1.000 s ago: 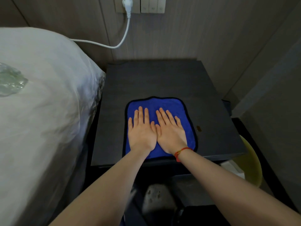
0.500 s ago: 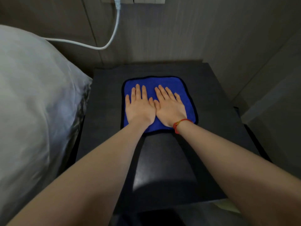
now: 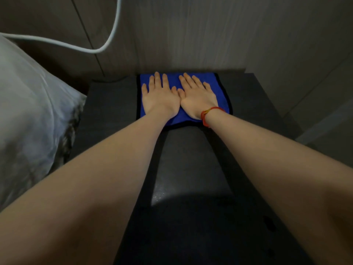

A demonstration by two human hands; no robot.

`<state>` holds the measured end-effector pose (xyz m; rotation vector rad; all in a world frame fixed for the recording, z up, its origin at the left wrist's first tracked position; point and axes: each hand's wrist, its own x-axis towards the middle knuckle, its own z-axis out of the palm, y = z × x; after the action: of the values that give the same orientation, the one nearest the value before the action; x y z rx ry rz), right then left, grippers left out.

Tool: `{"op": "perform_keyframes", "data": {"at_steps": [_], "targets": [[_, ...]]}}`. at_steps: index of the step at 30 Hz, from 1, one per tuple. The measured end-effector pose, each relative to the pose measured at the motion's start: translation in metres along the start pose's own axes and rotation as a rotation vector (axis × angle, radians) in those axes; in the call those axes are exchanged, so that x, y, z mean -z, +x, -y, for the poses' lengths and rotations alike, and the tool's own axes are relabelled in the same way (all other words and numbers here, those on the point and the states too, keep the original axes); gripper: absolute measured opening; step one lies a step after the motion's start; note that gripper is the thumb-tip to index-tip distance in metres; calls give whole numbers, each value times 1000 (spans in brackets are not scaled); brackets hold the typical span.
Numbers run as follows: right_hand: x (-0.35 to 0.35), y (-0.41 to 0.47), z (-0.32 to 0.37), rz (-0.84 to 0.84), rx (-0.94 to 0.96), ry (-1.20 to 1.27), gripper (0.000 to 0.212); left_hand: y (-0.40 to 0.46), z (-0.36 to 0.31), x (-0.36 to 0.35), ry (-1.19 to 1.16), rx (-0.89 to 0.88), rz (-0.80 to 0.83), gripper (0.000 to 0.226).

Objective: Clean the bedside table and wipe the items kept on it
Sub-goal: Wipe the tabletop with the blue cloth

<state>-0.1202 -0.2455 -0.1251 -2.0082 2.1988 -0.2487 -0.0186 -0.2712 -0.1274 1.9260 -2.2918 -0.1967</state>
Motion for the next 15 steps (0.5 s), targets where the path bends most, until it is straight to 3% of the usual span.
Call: {"op": "perform_keyframes", "data": {"at_steps": [15], "targets": [[-2, -48, 3, -2, 9, 15, 53, -51, 0, 6, 8, -34, 25, 57]]}}
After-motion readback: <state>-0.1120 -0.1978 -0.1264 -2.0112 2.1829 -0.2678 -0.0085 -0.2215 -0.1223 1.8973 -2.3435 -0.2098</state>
